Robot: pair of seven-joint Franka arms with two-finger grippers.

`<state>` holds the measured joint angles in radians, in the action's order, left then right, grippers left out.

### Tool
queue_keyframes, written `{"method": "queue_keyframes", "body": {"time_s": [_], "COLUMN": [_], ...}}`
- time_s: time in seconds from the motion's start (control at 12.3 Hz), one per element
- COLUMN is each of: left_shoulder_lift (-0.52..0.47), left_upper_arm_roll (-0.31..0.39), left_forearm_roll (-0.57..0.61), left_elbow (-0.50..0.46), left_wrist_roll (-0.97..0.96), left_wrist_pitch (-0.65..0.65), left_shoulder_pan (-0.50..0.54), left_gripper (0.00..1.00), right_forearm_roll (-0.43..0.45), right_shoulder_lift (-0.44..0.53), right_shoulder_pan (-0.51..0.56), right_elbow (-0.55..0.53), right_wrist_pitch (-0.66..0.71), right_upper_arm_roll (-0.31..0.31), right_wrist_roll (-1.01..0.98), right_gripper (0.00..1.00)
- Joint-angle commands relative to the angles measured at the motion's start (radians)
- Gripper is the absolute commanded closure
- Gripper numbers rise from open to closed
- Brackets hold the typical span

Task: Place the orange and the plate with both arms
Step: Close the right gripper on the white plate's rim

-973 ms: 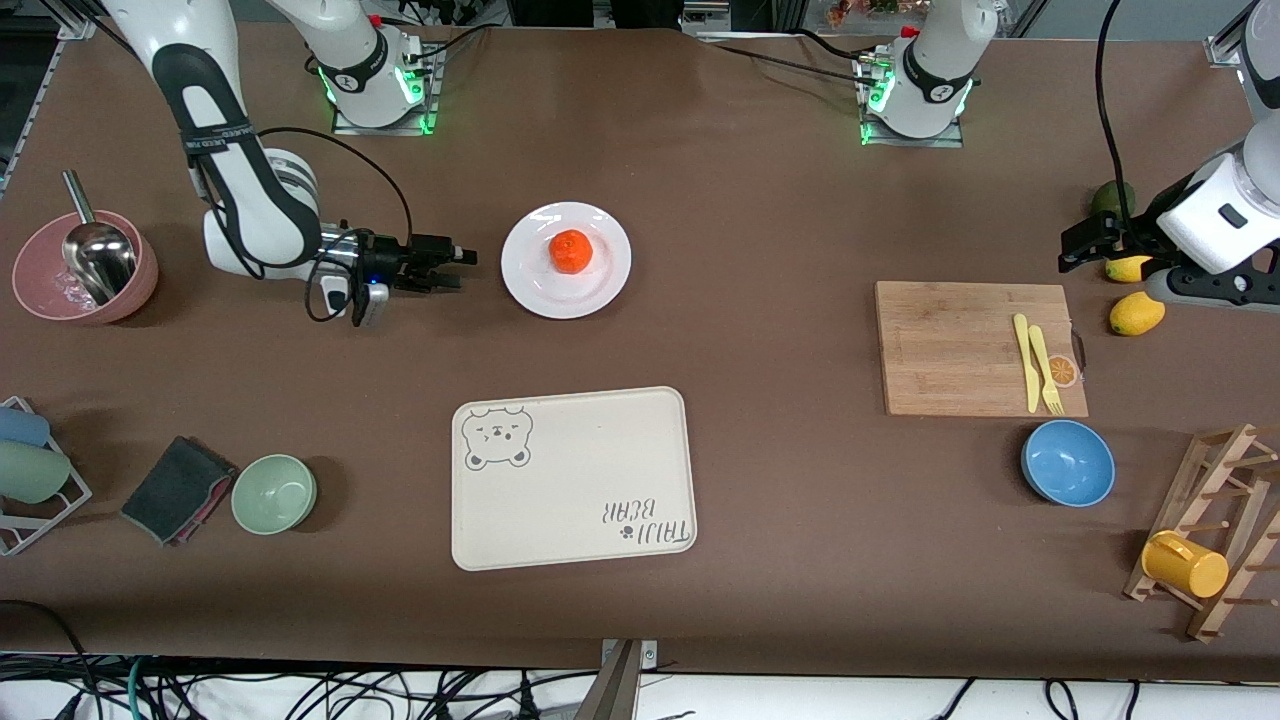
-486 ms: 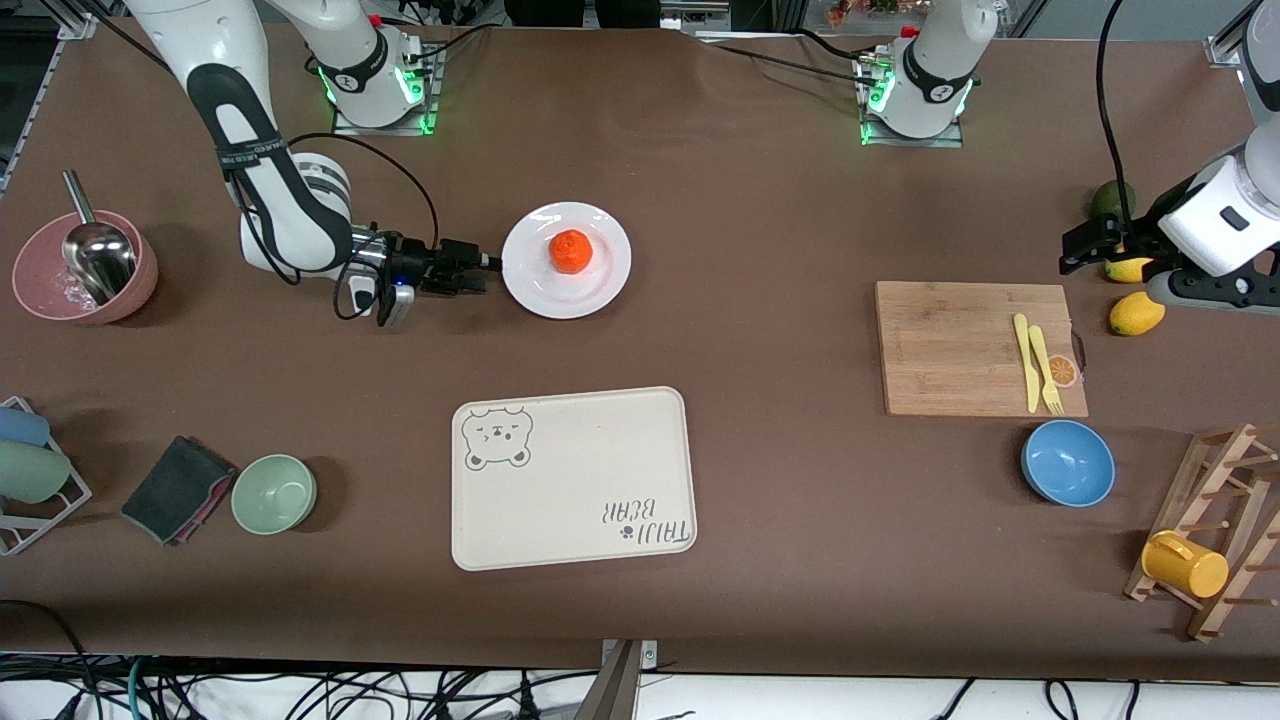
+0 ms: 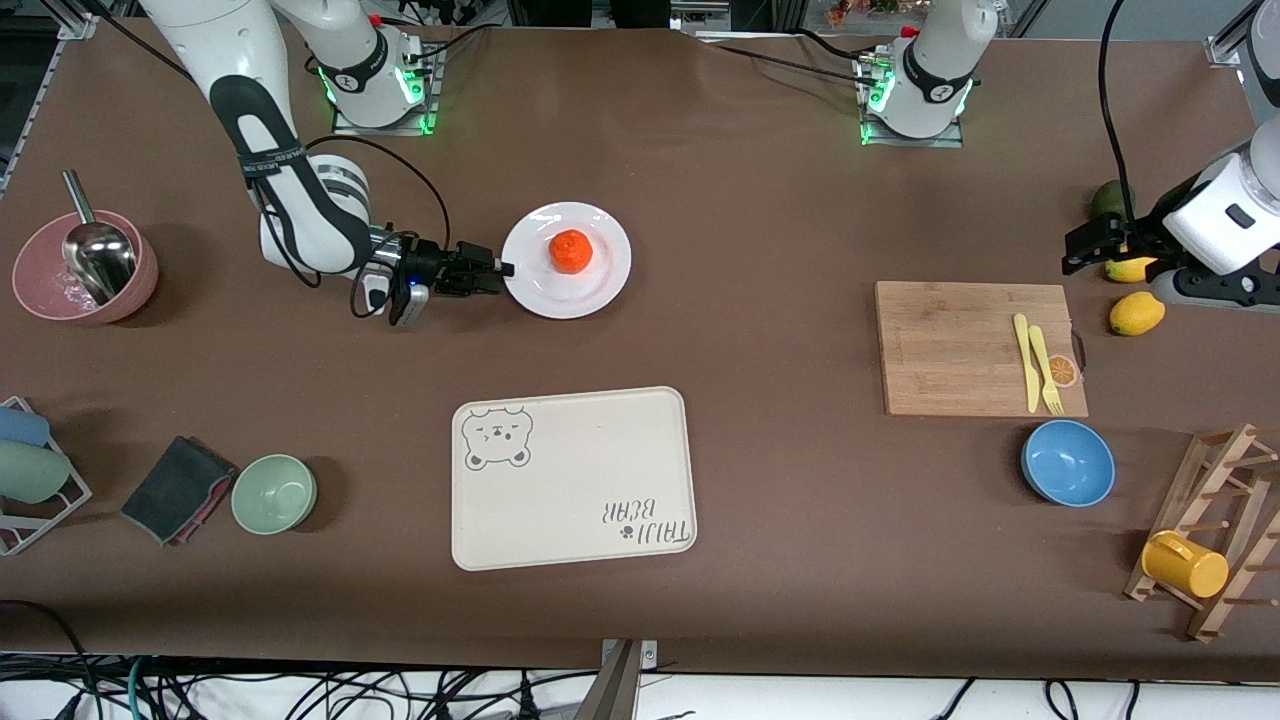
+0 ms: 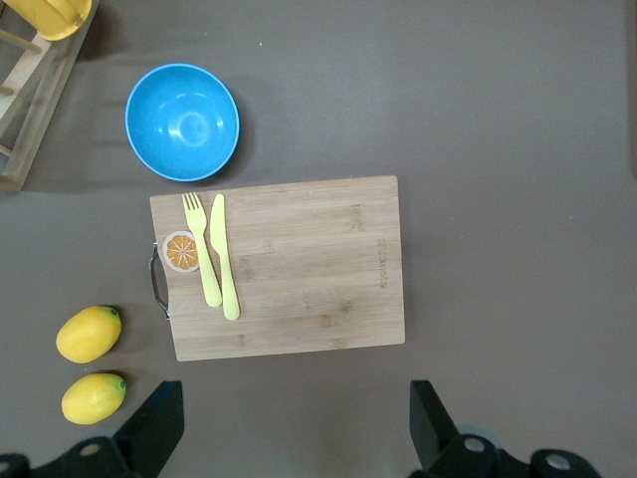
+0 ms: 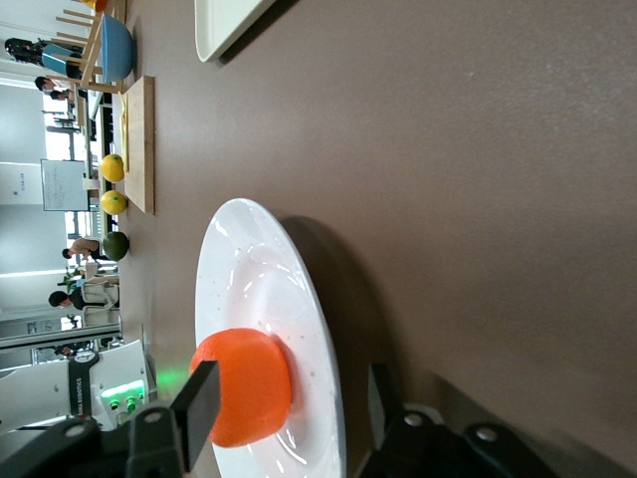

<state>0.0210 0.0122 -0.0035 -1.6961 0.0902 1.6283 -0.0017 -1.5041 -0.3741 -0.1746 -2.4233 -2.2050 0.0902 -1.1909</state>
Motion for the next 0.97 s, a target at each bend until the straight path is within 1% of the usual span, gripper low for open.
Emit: {"method": "queue_keyframes", "body": {"time_s": [0.0, 0.08, 0.16, 0.49, 0.65, 0.89], "left_shoulder_lift": [0.004, 0.004, 0.004, 0.004, 0.004, 0.004], "left_upper_arm_roll": [-0.001, -0.001, -0.001, -0.001, -0.001, -0.001], "left_forearm_roll": [0.019, 0.019, 0.019, 0.019, 0.019, 0.019], "left_elbow": [0.021, 0.021, 0.021, 0.021, 0.021, 0.021], "left_wrist_roll": [0.020, 0.020, 0.020, 0.020, 0.022, 0.020], "left_wrist_pitch": [-0.016, -0.016, -0.016, -0.016, -0.016, -0.016], "left_shoulder_pan": [0.002, 0.000, 0.000, 0.000, 0.000, -0.008], "left_gripper": [0.00, 0.00, 0.00, 0.00, 0.00, 0.00], "right_forearm_roll": [-0.031, -0.031, -0.031, -0.033, -0.041, -0.041], "right_shoulder_lift": [0.008, 0.006, 0.003, -0.008, -0.009, -0.017], "right_shoulder_pan": [-0.014, -0.014, -0.014, -0.014, -0.016, -0.020], "right_elbow": [-0.008, -0.008, -0.008, -0.010, -0.011, -0.016], "right_wrist_pitch": [-0.022, -0.022, -0.024, -0.025, -0.048, -0.062], "right_upper_arm_roll": [0.000, 0.000, 0.000, 0.002, 0.002, 0.006], "right_wrist_roll": [-0.038, -0.051, -0.056, -0.101, -0.120, -0.139], "right_gripper": [0.42, 0.46, 0.46, 0.54, 0.61, 0.62]}}
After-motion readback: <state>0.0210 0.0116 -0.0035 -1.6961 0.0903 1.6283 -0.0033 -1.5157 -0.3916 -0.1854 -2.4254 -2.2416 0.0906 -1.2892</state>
